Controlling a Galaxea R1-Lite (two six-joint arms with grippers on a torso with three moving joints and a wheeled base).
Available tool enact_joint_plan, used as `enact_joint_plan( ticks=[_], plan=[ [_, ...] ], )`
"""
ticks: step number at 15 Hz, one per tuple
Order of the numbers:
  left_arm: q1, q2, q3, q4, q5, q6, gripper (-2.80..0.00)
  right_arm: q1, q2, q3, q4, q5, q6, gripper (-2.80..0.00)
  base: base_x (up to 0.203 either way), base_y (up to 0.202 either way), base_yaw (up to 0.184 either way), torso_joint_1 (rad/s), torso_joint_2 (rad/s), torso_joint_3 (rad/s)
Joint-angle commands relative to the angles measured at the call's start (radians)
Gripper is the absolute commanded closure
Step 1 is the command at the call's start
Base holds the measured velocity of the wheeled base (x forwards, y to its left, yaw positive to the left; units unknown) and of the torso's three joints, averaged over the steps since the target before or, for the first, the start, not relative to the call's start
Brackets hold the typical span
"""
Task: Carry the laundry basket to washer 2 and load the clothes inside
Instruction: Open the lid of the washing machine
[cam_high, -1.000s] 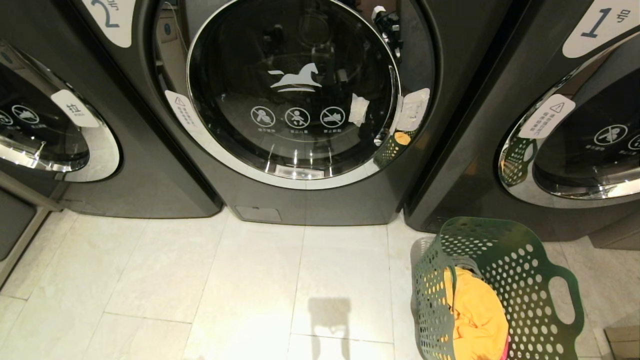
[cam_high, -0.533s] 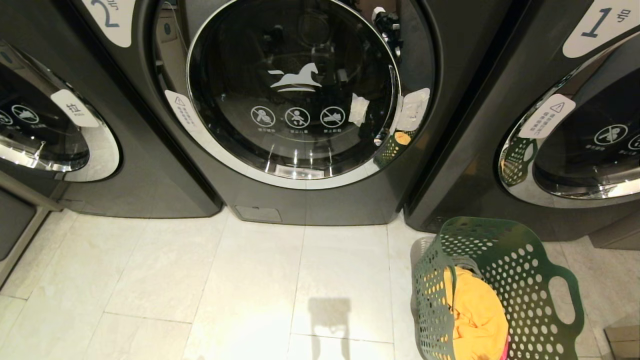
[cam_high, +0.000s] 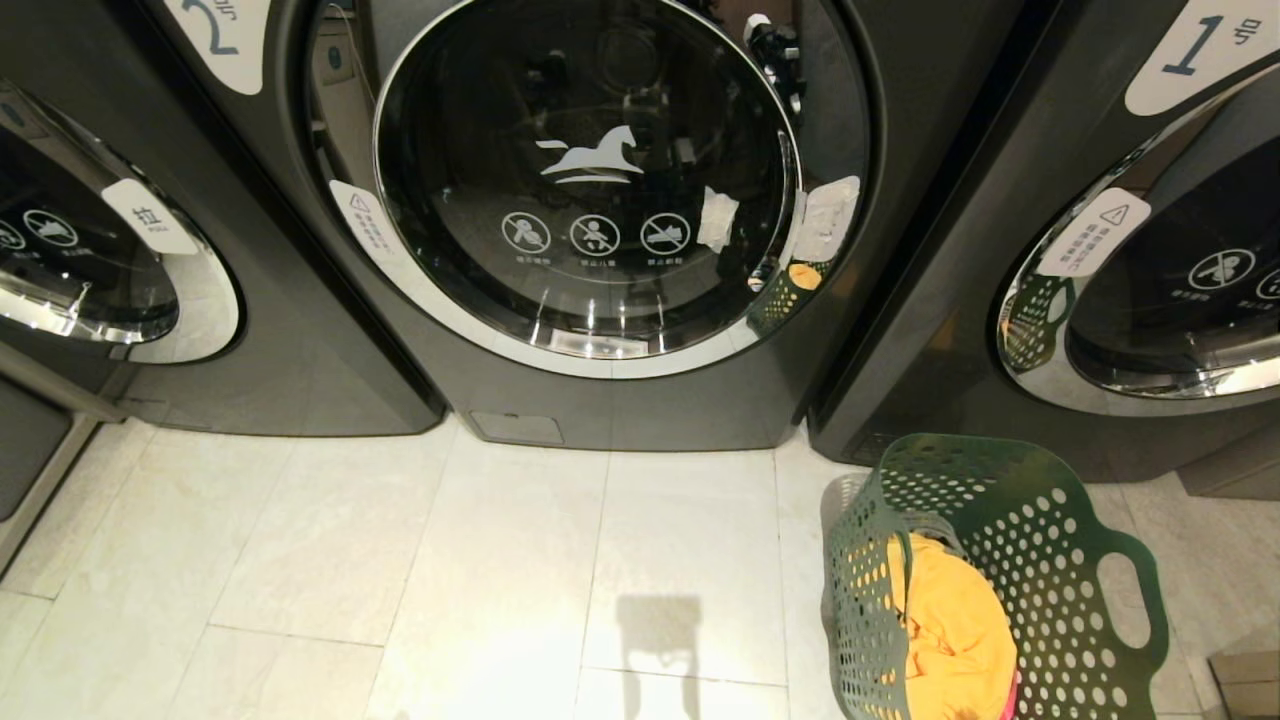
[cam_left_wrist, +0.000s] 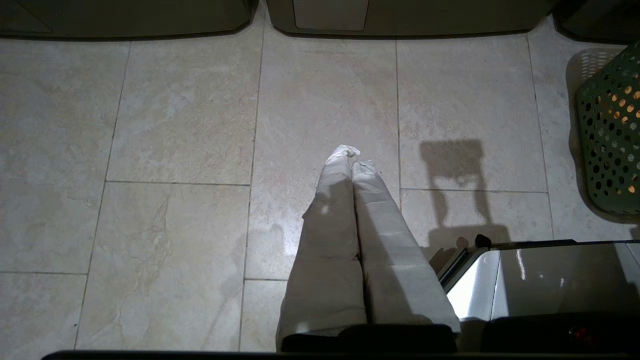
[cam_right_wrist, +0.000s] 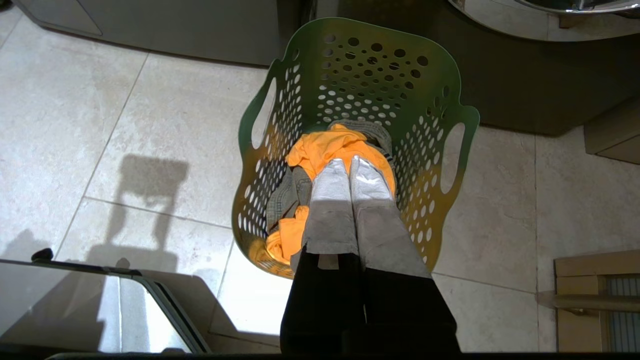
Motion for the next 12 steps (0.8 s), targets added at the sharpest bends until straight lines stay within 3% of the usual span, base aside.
enact_joint_plan(
  ticks=[1, 12],
  plan=[
    [0.000, 0.003, 0.000, 0.002, 0.003, 0.000, 0.00, 0.000, 0.004, 0.000, 0.000, 0.001, -0.001, 0.00, 0.000, 0.000, 0.000, 0.000, 0.00, 0.000],
    [0.000, 0.003, 0.000, 0.002, 0.026, 0.000, 0.00, 0.000, 0.004, 0.005, -0.006, 0.000, -0.003, 0.00, 0.000, 0.000, 0.000, 0.001, 0.00, 0.007]
  ],
)
